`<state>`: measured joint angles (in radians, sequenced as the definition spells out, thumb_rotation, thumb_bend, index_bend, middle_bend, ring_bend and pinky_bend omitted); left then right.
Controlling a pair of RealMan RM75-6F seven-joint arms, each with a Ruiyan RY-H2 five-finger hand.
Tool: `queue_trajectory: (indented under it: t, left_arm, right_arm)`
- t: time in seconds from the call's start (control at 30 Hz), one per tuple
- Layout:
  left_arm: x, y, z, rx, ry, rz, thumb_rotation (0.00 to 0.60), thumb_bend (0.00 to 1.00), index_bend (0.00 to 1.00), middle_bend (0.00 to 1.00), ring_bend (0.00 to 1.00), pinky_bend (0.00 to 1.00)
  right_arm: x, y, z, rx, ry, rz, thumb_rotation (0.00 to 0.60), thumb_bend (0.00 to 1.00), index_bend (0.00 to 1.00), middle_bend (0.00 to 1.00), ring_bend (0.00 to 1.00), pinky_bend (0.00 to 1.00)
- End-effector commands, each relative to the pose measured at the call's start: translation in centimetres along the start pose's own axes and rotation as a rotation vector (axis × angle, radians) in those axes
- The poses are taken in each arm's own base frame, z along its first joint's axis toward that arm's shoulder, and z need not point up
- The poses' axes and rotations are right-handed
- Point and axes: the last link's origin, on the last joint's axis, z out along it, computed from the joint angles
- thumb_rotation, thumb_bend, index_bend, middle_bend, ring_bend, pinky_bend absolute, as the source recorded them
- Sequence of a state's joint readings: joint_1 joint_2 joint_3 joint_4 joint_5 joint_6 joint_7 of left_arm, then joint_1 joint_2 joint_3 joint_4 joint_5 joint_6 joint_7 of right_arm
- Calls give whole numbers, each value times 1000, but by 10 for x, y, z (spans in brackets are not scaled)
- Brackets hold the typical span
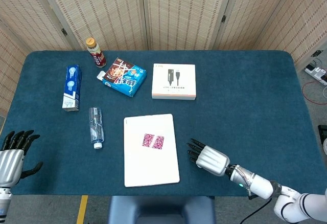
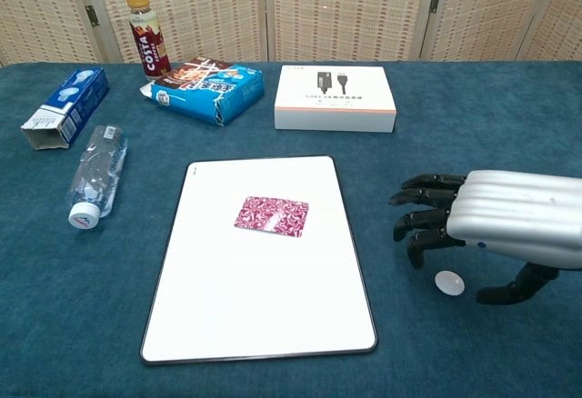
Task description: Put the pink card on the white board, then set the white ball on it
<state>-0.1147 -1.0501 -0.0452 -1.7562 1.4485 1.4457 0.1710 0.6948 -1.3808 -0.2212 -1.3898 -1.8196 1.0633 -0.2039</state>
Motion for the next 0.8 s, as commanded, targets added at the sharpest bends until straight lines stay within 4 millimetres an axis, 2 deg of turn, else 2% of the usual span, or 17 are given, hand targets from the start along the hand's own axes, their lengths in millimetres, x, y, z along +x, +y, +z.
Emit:
queue_trajectory:
  t: [0.03,0.8]
  left_arm:
    - [0,0,0,2,1,-1,600,262,233,161,127,0]
    - [0,0,0,1,0,2,600,262,235,161,127,0]
  right_arm:
    - [-3,0,1,1,-5,1,600,252,367,242,29,0]
    - [-1,3,11,-5,-23,-2,600,252,418,247,30,0]
